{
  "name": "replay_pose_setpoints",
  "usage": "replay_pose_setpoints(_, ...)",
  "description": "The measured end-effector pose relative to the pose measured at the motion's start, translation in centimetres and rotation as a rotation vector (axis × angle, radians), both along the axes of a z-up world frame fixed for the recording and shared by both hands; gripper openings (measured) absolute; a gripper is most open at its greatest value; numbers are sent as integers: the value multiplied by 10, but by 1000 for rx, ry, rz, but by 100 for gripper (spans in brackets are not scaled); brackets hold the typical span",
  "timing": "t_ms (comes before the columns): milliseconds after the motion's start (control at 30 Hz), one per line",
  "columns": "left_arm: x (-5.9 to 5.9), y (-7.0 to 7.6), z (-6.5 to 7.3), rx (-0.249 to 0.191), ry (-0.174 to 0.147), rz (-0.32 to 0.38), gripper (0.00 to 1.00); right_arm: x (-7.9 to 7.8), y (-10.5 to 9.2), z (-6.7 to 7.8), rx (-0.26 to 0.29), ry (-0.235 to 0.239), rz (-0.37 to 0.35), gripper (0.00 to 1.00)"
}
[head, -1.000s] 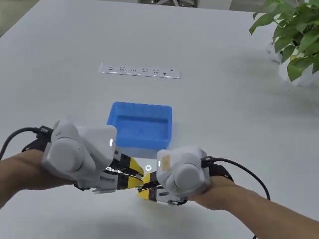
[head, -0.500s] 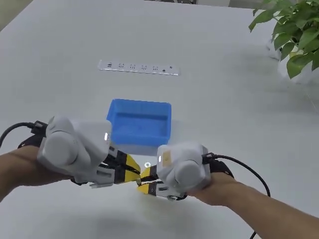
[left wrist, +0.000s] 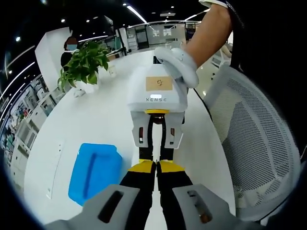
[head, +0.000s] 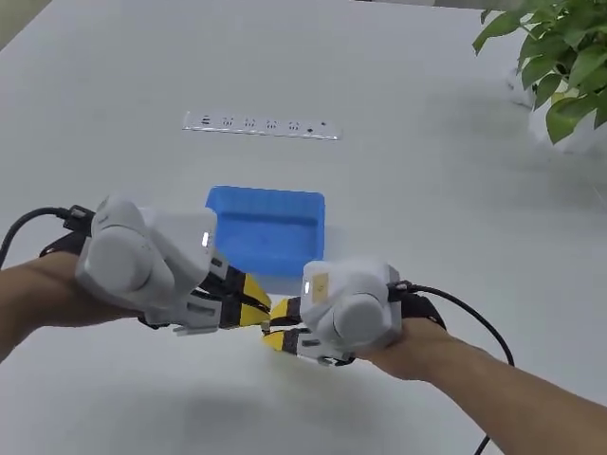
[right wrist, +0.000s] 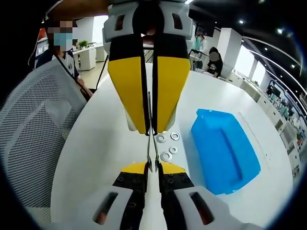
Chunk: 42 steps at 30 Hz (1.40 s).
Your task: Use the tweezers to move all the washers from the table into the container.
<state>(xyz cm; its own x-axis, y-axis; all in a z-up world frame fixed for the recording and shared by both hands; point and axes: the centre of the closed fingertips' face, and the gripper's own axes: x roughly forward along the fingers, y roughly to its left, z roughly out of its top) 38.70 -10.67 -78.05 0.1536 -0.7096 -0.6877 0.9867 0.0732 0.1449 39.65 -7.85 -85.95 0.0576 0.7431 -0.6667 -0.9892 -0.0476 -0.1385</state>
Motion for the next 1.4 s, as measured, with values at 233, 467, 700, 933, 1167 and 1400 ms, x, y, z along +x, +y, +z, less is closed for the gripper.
replay_pose_setpoints(233,8,-3,-1,0,5,-8,6,10,-2,-2,-1,-2,-21,11)
replay_pose_setpoints(467,19,-3,-5,3,18,-17,6,18,-3,-5,-6,-2,-33,11)
replay_pose_setpoints(700,26,-5,-8,6,28,-21,6,24,-5,-8,-6,2,-43,11)
replay_pose_setpoints(933,33,-8,-7,-4,35,-21,6,30,-5,-8,8,11,-57,11)
replay_pose_setpoints(1167,34,-8,-6,-1,38,-30,6,33,-6,-7,7,2,-57,11)
replay_pose_setpoints(1400,39,-8,-8,-1,43,-34,6,34,-7,-8,15,11,-69,12)
